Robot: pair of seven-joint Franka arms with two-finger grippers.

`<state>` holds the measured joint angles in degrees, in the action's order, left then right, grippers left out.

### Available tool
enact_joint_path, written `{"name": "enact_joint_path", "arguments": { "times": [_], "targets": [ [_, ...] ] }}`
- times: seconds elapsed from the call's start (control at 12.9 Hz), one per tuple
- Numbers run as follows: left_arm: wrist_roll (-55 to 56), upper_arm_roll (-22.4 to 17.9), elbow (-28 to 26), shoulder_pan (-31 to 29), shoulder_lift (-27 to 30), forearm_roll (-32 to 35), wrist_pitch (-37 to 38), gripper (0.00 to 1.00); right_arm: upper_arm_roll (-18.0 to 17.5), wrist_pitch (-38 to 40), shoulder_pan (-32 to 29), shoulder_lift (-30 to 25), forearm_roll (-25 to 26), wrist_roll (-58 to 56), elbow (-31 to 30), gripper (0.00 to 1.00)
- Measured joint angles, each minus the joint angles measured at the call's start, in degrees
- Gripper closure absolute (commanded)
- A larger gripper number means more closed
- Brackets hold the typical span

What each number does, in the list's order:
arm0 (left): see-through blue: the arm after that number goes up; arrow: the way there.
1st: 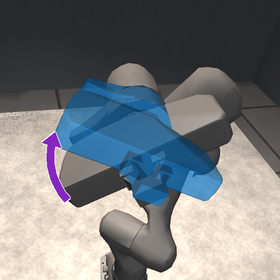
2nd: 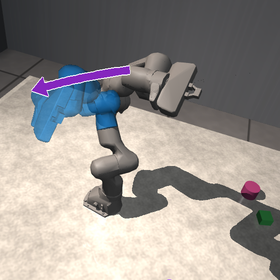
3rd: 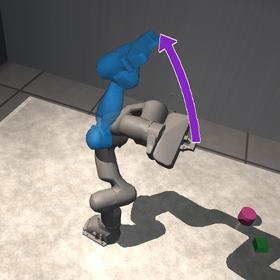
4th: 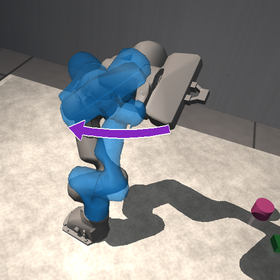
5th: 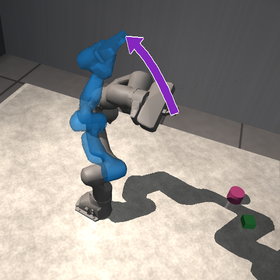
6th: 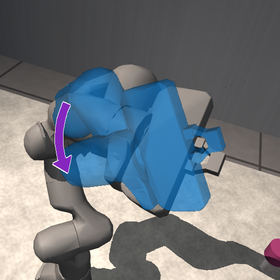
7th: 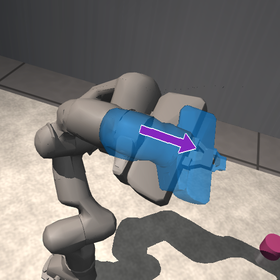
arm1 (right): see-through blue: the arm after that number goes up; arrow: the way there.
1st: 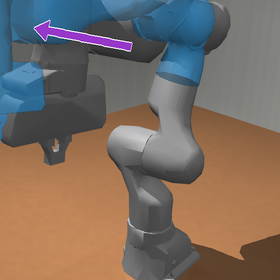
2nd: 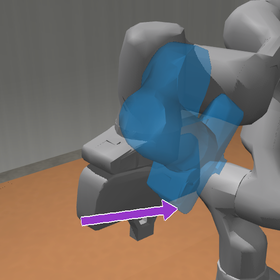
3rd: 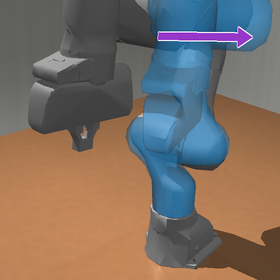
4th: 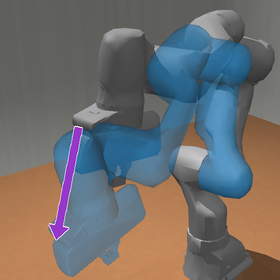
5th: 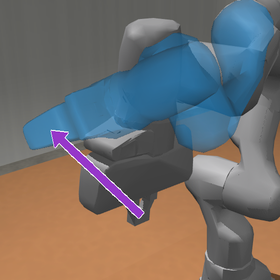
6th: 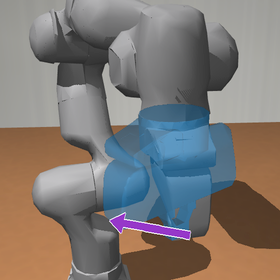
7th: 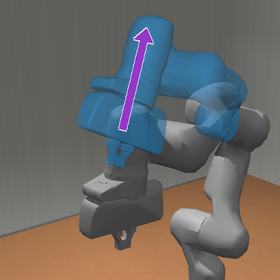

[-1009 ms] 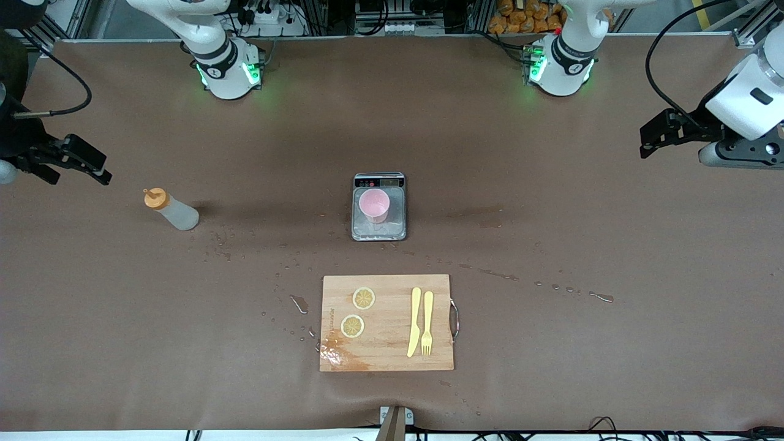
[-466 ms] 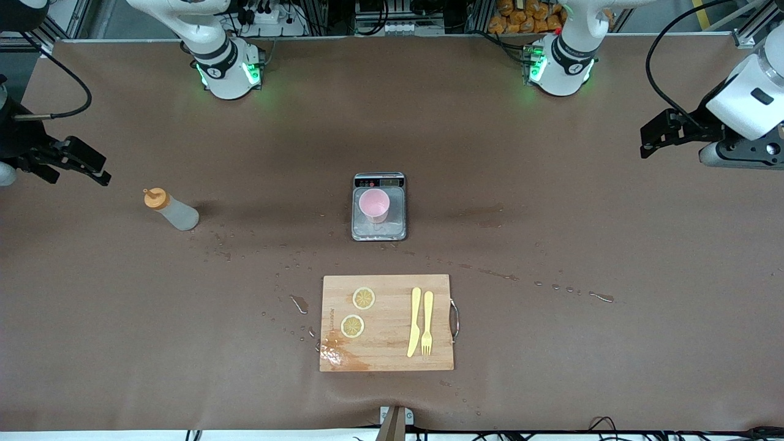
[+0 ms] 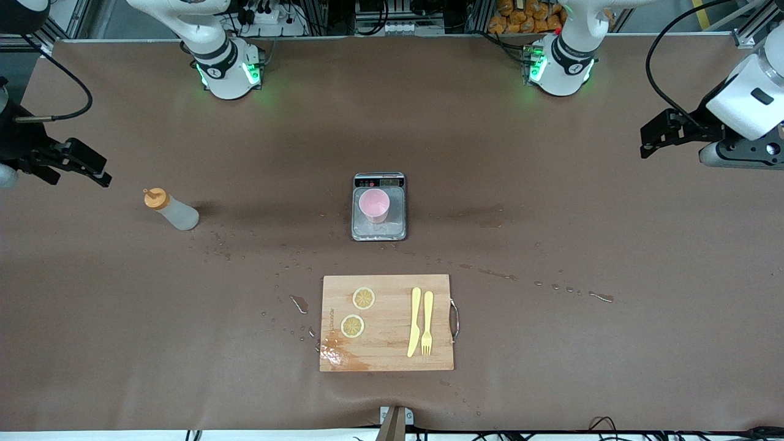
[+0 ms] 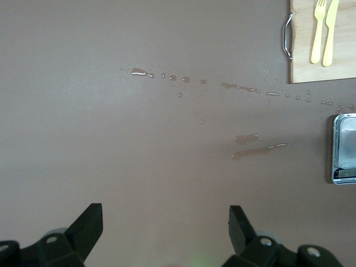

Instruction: Add sauce to pink cup with both arms

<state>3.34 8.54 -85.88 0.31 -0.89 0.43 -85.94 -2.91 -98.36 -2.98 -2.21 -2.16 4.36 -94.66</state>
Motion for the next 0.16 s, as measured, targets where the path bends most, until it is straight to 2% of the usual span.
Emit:
{"name": "enact_joint_path", "arguments": {
  "times": [0.16],
  "targets": [
    [0.0,0.0,0.0,0.0,0.0,0.0,0.0,0.0,0.0,0.0,0.0,0.0,0.0,0.0,0.0,0.0]
  ]
}}
